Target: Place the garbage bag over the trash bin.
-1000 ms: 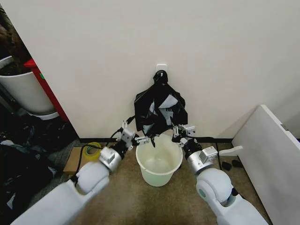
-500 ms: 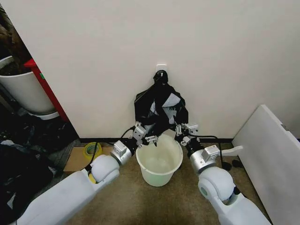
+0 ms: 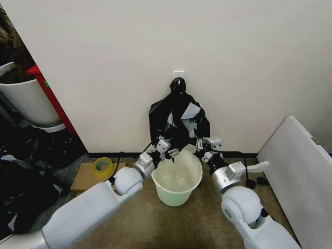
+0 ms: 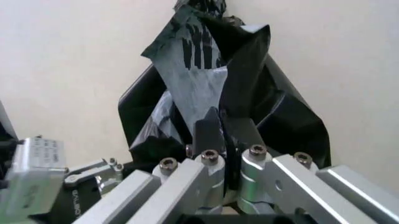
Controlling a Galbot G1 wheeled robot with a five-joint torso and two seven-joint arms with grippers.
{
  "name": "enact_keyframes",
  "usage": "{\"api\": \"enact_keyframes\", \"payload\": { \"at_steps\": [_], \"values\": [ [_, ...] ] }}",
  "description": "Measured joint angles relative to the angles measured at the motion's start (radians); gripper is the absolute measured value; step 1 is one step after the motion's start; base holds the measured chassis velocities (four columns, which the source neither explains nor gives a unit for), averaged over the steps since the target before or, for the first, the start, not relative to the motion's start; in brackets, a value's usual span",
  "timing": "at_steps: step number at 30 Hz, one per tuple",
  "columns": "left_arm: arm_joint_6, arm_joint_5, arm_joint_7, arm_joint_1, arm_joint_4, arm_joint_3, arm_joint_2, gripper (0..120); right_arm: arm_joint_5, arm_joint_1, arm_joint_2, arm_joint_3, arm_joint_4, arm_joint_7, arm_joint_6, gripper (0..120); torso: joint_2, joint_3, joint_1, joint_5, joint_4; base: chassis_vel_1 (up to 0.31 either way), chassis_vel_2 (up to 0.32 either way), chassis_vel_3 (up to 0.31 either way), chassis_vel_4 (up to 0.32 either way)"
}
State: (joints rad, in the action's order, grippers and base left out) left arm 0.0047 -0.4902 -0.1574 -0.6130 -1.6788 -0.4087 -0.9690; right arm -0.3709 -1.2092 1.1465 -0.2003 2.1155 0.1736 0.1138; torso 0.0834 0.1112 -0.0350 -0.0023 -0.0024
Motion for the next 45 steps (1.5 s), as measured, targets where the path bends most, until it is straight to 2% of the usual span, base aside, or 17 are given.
{"api": "enact_keyframes", "payload": {
  "at_steps": [7, 8, 11, 13, 24, 27, 31, 34, 37, 38, 41, 43, 45],
  "values": [
    [0.014, -0.012, -0.045, 0.001, 0.018, 0.008, -0.021, 17, -0.008, 0.001, -0.002, -0.003, 0.001, 0.000, -0.002, 0, 0.000, 0.000, 0.000, -0.0001, 0.0001, 0.000, 0.000, 0.000, 0.000],
    [0.014, -0.012, -0.045, 0.001, 0.018, 0.008, -0.021, 17, -0.008, 0.001, -0.002, -0.003, 0.001, 0.000, -0.002, 0, 0.000, 0.000, 0.000, -0.0001, 0.0001, 0.000, 0.000, 0.000, 0.000],
    [0.017, -0.023, -0.059, -0.001, 0.021, 0.018, -0.027, 4, -0.010, 0.001, -0.002, -0.003, 0.001, 0.000, -0.003, 0, 0.000, 0.000, 0.000, -0.0001, 0.0001, 0.000, 0.000, 0.000, 0.000],
    [0.019, -0.029, -0.064, -0.001, 0.021, 0.021, -0.027, 0, -0.013, 0.001, -0.002, -0.003, 0.002, 0.001, -0.004, 0, 0.000, 0.000, 0.000, -0.0001, 0.0001, 0.000, 0.000, 0.000, 0.000],
    [0.012, -0.055, -0.079, -0.028, -0.014, 0.065, -0.023, 0, -0.045, -0.013, -0.007, -0.014, 0.015, 0.012, -0.004, 0, 0.000, 0.000, 0.000, -0.0002, 0.0001, 0.000, 0.000, 0.000, 0.000],
    [0.001, -0.075, -0.080, -0.053, -0.053, 0.101, -0.015, 0, -0.073, -0.028, -0.007, -0.025, 0.035, 0.020, -0.001, 0, 0.000, 0.000, 0.000, -0.0002, 0.0001, 0.000, 0.000, 0.000, 0.000],
    [-0.009, -0.115, -0.080, -0.146, -0.177, 0.216, 0.023, 0, -0.168, -0.098, -0.011, -0.066, 0.117, 0.033, 0.010, 0, 0.000, 0.000, 0.000, -0.0001, 0.0001, 0.000, 0.000, 0.000, 0.000],
    [-0.010, -0.124, -0.080, -0.185, -0.219, 0.252, 0.038, 0, -0.196, -0.121, -0.011, -0.076, 0.148, 0.035, 0.013, 0, 0.000, 0.000, 0.000, -0.0003, 0.0000, 0.000, 0.000, 0.000, 0.000],
    [-0.013, -0.132, -0.073, -0.300, -0.319, 0.336, 0.079, 0, -0.282, -0.178, -0.010, -0.094, 0.227, 0.041, 0.026, 0, 0.000, 0.000, 0.000, -0.0005, 0.0000, 0.000, 0.000, 0.000, 0.000],
    [-0.013, -0.132, -0.073, -0.300, -0.319, 0.336, 0.079, 0, -0.282, -0.178, -0.010, -0.094, 0.227, 0.041, 0.026, 0, 0.000, 0.000, 0.000, -0.0005, 0.0000, 0.000, 0.000, 0.000, 0.000],
    [-0.016, -0.131, -0.062, -0.441, -0.428, 0.433, 0.116, 0, -0.315, -0.222, -0.005, -0.098, 0.263, 0.041, 0.028, 0, 0.000, 0.000, 0.000, -0.0004, 0.0001, 0.000, 0.000, 0.000, 0.000],
    [-0.016, -0.131, -0.061, -0.467, -0.448, 0.450, 0.122, 0, -0.321, -0.230, -0.002, -0.097, 0.267, 0.043, 0.029, 0, 0.000, 0.000, 0.000, -0.0004, 0.0002, 0.000, 0.000, 0.000, 0.000],
    [-0.016, -0.130, -0.060, -0.528, -0.510, 0.487, 0.139, 0, -0.332, -0.249, 0.009, -0.088, 0.278, 0.047, 0.031, 0, 0.000, 0.000, 0.000, -0.0002, 0.0003, 0.000, 0.000, 0.000, 0.000]
  ]
}}
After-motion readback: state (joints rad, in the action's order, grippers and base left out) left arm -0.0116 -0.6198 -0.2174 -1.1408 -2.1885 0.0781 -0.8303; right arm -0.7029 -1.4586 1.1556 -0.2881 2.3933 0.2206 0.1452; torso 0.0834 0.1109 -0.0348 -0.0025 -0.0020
